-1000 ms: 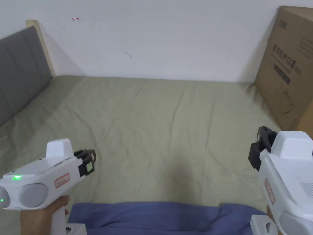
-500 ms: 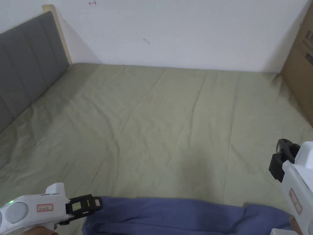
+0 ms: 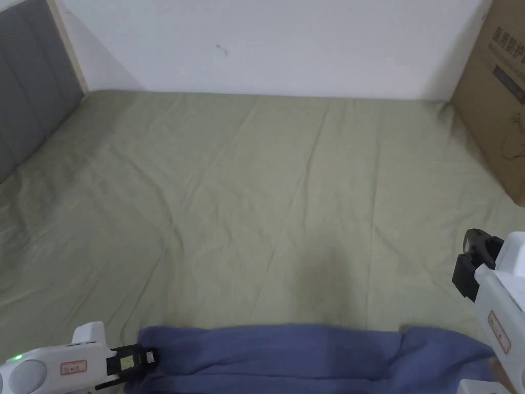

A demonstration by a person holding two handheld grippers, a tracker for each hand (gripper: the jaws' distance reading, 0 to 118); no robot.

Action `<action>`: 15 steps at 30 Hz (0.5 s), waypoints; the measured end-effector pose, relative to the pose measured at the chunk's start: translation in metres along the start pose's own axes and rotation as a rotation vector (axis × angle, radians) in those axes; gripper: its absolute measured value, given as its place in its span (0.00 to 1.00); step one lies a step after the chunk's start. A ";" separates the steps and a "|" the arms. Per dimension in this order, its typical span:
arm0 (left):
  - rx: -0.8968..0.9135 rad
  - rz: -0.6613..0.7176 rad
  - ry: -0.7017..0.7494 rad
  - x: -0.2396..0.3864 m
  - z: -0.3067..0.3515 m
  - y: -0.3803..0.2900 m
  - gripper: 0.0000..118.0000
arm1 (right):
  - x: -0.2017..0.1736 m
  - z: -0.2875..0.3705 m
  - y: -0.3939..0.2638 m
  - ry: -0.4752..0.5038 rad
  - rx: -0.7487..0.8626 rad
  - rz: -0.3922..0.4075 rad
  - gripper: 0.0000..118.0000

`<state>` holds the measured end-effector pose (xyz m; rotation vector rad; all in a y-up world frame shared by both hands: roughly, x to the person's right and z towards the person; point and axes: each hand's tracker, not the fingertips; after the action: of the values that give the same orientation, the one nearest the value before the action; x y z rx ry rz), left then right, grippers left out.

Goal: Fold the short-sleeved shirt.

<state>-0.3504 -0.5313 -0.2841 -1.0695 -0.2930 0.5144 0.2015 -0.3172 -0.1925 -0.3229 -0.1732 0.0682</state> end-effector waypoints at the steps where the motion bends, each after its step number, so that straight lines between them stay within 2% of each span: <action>1: 0.000 -0.005 -0.014 0.007 -0.001 -0.002 0.17 | 0.003 0.000 -0.001 -0.004 -0.003 -0.003 0.00; 3: -0.007 -0.057 0.031 0.017 -0.005 -0.004 0.08 | 0.007 0.001 -0.002 -0.012 -0.006 -0.008 0.00; 5: 0.001 -0.078 0.034 0.024 -0.004 -0.005 0.05 | 0.011 0.004 -0.001 -0.019 -0.006 -0.013 0.00; 8: 0.066 -0.130 0.068 0.037 0.014 -0.003 0.04 | 0.016 0.007 0.001 -0.024 0.003 -0.014 0.00; 12: 0.103 -0.118 0.054 0.049 0.045 0.010 0.03 | 0.018 0.007 0.006 -0.027 0.019 -0.017 0.00; 15: 0.140 -0.147 0.133 0.060 0.067 0.016 0.03 | 0.019 0.009 0.008 -0.024 0.032 -0.029 0.00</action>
<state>-0.3350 -0.4425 -0.2687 -0.9335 -0.2136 0.3258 0.2186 -0.3047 -0.1833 -0.2879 -0.2001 0.0465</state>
